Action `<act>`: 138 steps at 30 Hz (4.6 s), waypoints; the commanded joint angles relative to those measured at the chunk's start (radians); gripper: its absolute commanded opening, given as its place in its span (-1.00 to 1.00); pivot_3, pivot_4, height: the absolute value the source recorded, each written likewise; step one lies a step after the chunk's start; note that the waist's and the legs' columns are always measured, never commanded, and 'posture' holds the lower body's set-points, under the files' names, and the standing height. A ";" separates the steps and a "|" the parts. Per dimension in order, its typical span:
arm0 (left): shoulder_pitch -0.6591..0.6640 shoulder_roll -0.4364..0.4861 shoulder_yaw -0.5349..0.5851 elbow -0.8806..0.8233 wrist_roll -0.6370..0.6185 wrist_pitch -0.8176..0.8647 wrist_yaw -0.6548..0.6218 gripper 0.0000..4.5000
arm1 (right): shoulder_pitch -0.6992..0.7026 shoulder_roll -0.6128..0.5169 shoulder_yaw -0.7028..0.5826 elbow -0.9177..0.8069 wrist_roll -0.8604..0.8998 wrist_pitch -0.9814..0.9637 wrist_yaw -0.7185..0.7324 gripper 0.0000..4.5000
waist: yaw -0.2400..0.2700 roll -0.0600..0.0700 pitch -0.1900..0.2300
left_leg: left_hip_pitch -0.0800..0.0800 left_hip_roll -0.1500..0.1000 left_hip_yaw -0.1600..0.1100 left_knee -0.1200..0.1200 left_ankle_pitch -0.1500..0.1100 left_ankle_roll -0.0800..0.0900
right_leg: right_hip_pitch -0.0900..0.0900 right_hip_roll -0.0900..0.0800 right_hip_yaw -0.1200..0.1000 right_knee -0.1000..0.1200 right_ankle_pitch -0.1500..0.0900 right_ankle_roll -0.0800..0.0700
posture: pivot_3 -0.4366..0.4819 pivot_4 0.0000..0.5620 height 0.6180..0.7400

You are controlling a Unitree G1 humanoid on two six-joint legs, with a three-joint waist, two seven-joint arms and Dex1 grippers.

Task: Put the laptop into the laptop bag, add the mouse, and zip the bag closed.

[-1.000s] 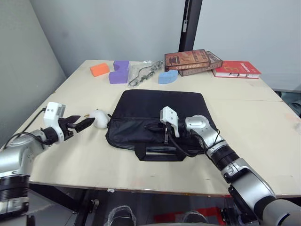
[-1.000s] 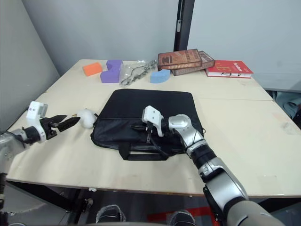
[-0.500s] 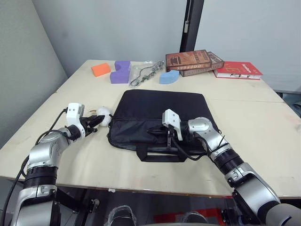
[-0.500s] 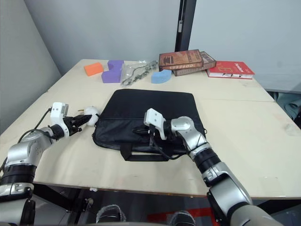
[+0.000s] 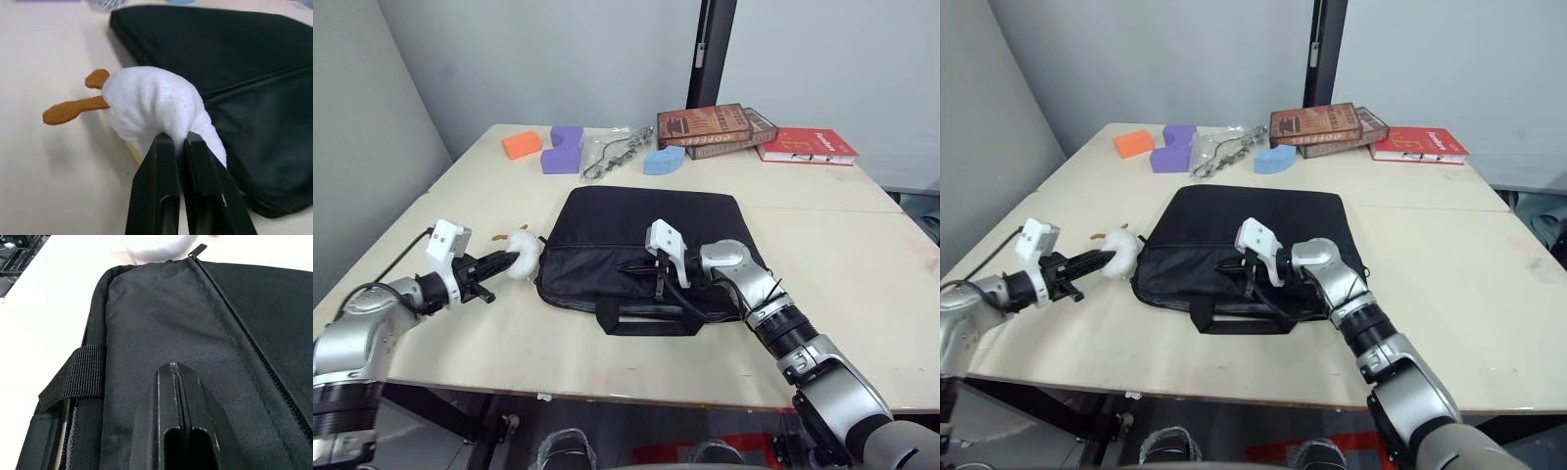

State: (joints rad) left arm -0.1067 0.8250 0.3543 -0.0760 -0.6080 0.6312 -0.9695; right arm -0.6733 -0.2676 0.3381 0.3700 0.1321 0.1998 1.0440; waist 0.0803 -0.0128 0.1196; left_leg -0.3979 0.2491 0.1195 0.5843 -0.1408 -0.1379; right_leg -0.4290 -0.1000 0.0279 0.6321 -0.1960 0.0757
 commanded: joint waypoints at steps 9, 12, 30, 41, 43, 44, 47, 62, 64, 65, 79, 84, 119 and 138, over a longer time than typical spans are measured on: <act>0.221 0.208 -0.148 -0.222 0.058 -0.097 -0.310 -0.97 | 0.021 0.029 -0.006 0.048 0.002 0.074 0.012 -1.00 | -0.015 0.002 -0.001 | 0.002 0.000 0.001 -0.009 0.000 0.000 | -0.002 0.001 0.000 -0.003 0.000 0.001 | -0.05 -0.47 0.89; 0.212 0.210 -0.218 -0.241 0.060 -0.112 -0.363 -0.97 | 0.022 0.038 -0.007 0.050 0.004 0.082 0.013 -1.00 | -0.022 0.003 -0.002 | 0.001 0.000 0.002 -0.009 0.000 0.000 | -0.004 0.002 0.001 -0.003 0.000 0.000 | -0.05 -0.47 0.89; -0.022 -0.005 -0.637 -0.251 0.204 -0.314 -0.442 -0.97 | 0.002 0.098 -0.006 0.087 -0.014 0.107 -0.009 -1.00 | -0.043 0.004 -0.006 | 0.002 0.001 0.005 -0.009 0.000 -0.001 | -0.004 0.002 0.004 -0.004 -0.001 0.000 | -0.05 -0.47 0.89; -0.093 -0.223 -0.637 0.060 0.296 -0.546 -0.349 -0.97 | 0.009 0.088 -0.007 0.072 -0.017 0.118 -0.007 -1.00 | -0.038 0.007 -0.009 | 0.008 0.000 0.008 -0.009 0.000 -0.001 | -0.001 0.002 0.007 -0.003 -0.001 0.000 | -0.05 -0.47 0.89; -0.089 -0.234 -0.644 0.068 0.304 -0.564 -0.358 -0.97 | 0.007 0.089 -0.007 0.074 -0.018 0.119 -0.008 -1.00 | -0.038 0.006 -0.009 | 0.009 0.000 0.008 -0.009 0.000 -0.001 | 0.000 0.002 0.008 -0.003 -0.001 0.000 | -0.05 -0.47 0.89; -0.085 -0.234 -0.647 0.068 0.303 -0.570 -0.365 -0.97 | 0.006 0.090 -0.007 0.075 -0.018 0.119 -0.009 -1.00 | -0.038 0.006 -0.009 | 0.009 0.000 0.009 -0.010 0.000 -0.001 | 0.000 0.002 0.008 -0.003 -0.001 0.000 | -0.05 -0.47 0.89; -0.081 -0.232 -0.644 0.074 0.285 -0.584 -0.394 -0.97 | 0.004 0.091 -0.006 0.076 -0.019 0.119 -0.009 -1.00 | -0.037 0.006 -0.009 | 0.010 0.000 0.009 -0.011 0.000 -0.001 | 0.000 0.002 0.008 -0.004 -0.001 0.000 | -0.05 -0.47 0.89; -0.048 -0.122 -0.518 -0.147 0.134 -0.372 -0.349 0.09 | 0.005 0.086 -0.007 0.066 -0.017 0.125 -0.002 -1.00 | -0.039 0.007 -0.008 | 0.011 0.001 0.011 -0.016 0.000 -0.001 | -0.003 0.003 0.010 -0.006 -0.001 0.001 | -0.05 -0.47 0.89; -0.043 -0.093 -0.480 -0.208 0.090 -0.309 -0.331 0.40 | 0.006 0.086 -0.007 0.064 -0.016 0.124 -0.001 -1.00 | -0.039 0.007 -0.008 | 0.011 0.001 0.012 -0.018 0.000 -0.001 | -0.004 0.003 0.010 -0.006 -0.001 0.001 | -0.05 -0.47 0.89; -0.038 -0.078 -0.465 -0.234 0.079 -0.295 -0.327 0.60 | 0.006 0.086 -0.007 0.063 -0.016 0.124 0.000 -1.00 | -0.039 0.007 -0.008 | 0.011 0.001 0.012 -0.018 0.000 -0.001 | -0.004 0.003 0.010 -0.006 -0.001 0.001 | -0.05 -0.47 0.89; 0.060 0.128 -0.150 -0.167 -0.012 -0.144 -0.287 0.99 | 0.022 0.094 -0.139 -0.170 0.143 0.203 -0.032 -1.00 | -0.035 0.008 -0.003 | 0.009 0.001 0.012 -0.022 0.000 -0.002 | -0.006 0.005 0.010 -0.010 -0.001 0.001 | -0.05 -0.47 0.89; -0.032 0.068 -0.016 -0.042 -0.073 0.033 -0.052 1.00 | 0.042 -0.035 -0.282 -0.399 0.218 0.328 -0.111 -0.89 | -0.027 0.008 0.000 | -0.001 0.001 0.011 -0.022 0.001 -0.005 | -0.014 0.005 0.009 -0.013 -0.001 0.001 | -0.05 -0.47 0.89; -0.039 -0.134 -0.037 -0.046 -0.166 0.356 0.330 -1.00 | 0.376 -0.455 -0.585 -0.466 0.550 0.859 -0.111 -0.94 | 0.000 0.006 0.001 | 0.001 0.001 0.009 -0.016 -0.001 -0.002 | -0.006 0.004 0.007 -0.015 0.000 0.002 | -0.05 -0.47 0.89; -0.082 -0.100 -0.048 0.035 -0.069 0.269 0.255 -0.35 | 0.509 -0.409 -0.621 -0.656 0.622 0.856 -0.212 -0.85 | 0.005 0.007 0.001 | 0.001 0.001 0.009 -0.015 -0.001 -0.003 | -0.006 0.004 0.007 -0.014 0.000 0.002 | -0.05 -0.47 0.89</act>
State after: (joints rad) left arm -0.1804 0.7195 0.2994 -0.0389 -0.6754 0.9170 -0.7040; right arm -0.1539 -0.6670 -0.2592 -0.2434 0.7215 1.0944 0.8069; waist 0.0856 -0.0061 0.1201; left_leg -0.3970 0.2498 0.1282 0.5693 -0.1419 -0.1406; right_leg -0.4349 -0.0957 0.0349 0.6184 -0.1960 0.0782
